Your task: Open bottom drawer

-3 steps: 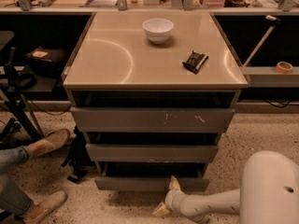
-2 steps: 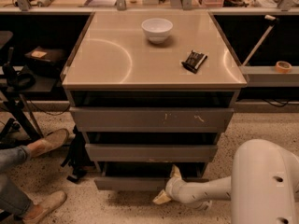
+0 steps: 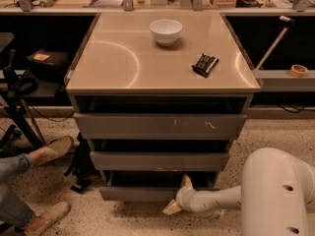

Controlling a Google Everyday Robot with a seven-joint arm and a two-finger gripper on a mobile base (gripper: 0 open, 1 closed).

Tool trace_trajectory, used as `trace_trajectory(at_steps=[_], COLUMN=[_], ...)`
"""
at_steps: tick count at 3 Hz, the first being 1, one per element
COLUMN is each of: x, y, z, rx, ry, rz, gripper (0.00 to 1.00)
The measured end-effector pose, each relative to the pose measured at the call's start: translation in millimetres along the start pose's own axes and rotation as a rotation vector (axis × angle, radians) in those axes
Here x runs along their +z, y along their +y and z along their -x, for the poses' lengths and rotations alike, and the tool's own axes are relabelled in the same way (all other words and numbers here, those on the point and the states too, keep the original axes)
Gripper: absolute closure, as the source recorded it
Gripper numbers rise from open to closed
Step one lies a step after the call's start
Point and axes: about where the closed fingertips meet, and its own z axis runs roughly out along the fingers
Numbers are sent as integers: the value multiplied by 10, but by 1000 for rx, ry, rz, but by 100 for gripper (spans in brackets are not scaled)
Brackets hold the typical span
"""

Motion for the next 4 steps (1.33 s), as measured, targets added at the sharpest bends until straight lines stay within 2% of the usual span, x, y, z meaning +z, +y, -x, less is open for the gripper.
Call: trace_trajectory(at_steps=[1,2,3,4], x=[226,226,371,370], y=[-340,-340,-379,-379], z=[-172,-171,-83,-83], rx=[73,73,34,34], ry=[-42,-42,2,2], rz=[24,24,8,8], gripper=[0,0,0,0])
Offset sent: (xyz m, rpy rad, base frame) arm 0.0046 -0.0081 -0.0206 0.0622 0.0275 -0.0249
